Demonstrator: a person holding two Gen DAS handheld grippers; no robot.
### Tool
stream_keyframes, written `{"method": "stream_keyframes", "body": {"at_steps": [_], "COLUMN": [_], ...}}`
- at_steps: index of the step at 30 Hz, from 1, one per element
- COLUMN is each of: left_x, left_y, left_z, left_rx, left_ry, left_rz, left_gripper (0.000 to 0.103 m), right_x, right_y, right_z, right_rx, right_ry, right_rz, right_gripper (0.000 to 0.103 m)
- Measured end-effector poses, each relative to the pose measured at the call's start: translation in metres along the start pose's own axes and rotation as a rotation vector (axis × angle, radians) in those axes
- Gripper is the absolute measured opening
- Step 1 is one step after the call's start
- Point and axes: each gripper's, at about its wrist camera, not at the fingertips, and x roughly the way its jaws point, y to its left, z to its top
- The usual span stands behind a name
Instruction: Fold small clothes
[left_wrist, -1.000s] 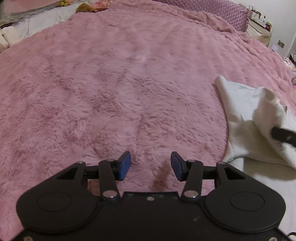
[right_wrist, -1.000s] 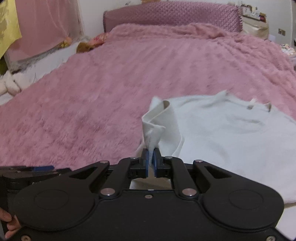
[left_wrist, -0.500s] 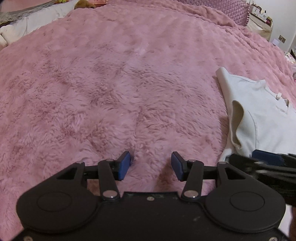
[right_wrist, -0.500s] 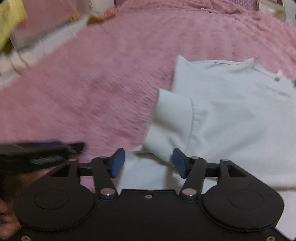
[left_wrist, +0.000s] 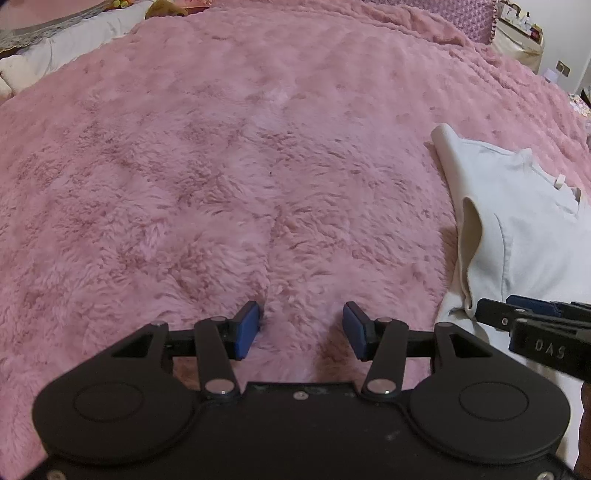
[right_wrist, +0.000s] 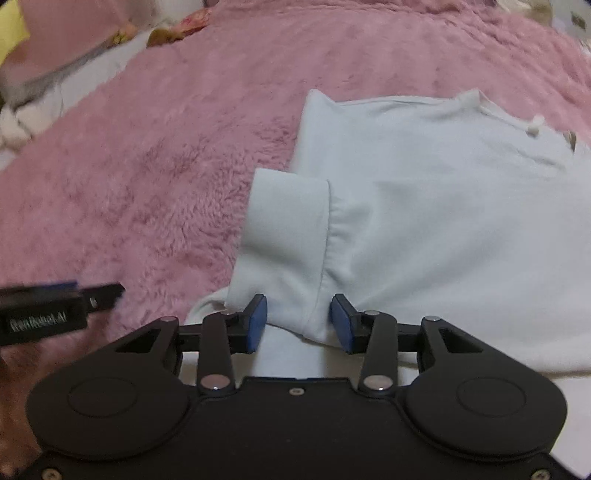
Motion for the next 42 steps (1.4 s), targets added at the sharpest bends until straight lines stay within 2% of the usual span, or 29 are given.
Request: {"method": "stream_keyframes", "body": {"at_steps": [6,9,10,15,19,22,24,25,27,29,32,36,42], "left_x": [-0.003,-0.011,-0.016,-0.055,-0.085,-0.103,-0.114,-0.117,-0.119,-0.118,-0.110,-0.098,-0.086], "left_y": [-0.004,-0.007,-0.008,-0.015,-0.025,-0.026,-0.027,-0.029,-0.034,-0.037,-0.041,-0.039,-0.033], "left_z": [-0.003,-0.009,-0.012,-0.058,-0.103,-0.132,-0.152,-0.161,-0.180,-0.198,-0.213,-0.217,-0.217], "left_rx": [0.006,0.010,0.010,0.002,0.045,0.035,0.022,0.027,0.057,0.069,0.078,0.068,0.047], "left_ry": [-0.006,-0.003,-0.004,0.024,0.063,0.112,0.146,0.161,0.189,0.228,0.277,0.315,0.341], "left_rz": [0.017,0.006,-0.005,-0.083,-0.027,0.016,-0.001,-0.001,-0.023,-0.047,-0.006,-0.001,-0.020], "left_gripper": [0.052,0.052,0.052,0.052,0.053,0.053,0.053,0.053,0.054,0.054,0.057,0.064,0.067], "right_x": [-0.027,-0.062,-0.074,-0.149,-0.212,-0.244,-0.259,-0.264,-0.269,-0.274,-0.276,-0.272,-0.247], "right_y": [0.003,-0.007,-0.022,-0.081,-0.123,-0.153,-0.172,-0.181,-0.195,-0.212,-0.228,-0.237,-0.237], "right_z": [-0.002,-0.014,-0.022,-0.075,-0.135,-0.179,-0.207,-0.221,-0.244,-0.267,-0.290,-0.301,-0.299], "right_rx": [0.012,0.014,0.013,0.019,0.021,0.101,0.170,0.204,0.273,0.354,0.422,0.445,0.447], "right_ry": [-0.030,-0.053,-0.056,-0.067,-0.039,-0.007,0.019,0.032,0.064,0.094,0.117,0.128,0.149], "right_rz": [0.026,0.019,0.015,-0.096,-0.231,-0.278,-0.292,-0.298,-0.308,-0.315,-0.296,-0.252,-0.156], "right_gripper": [0.037,0.037,0.037,0.037,0.044,0.049,0.050,0.051,0.061,0.061,0.061,0.061,0.061]}}
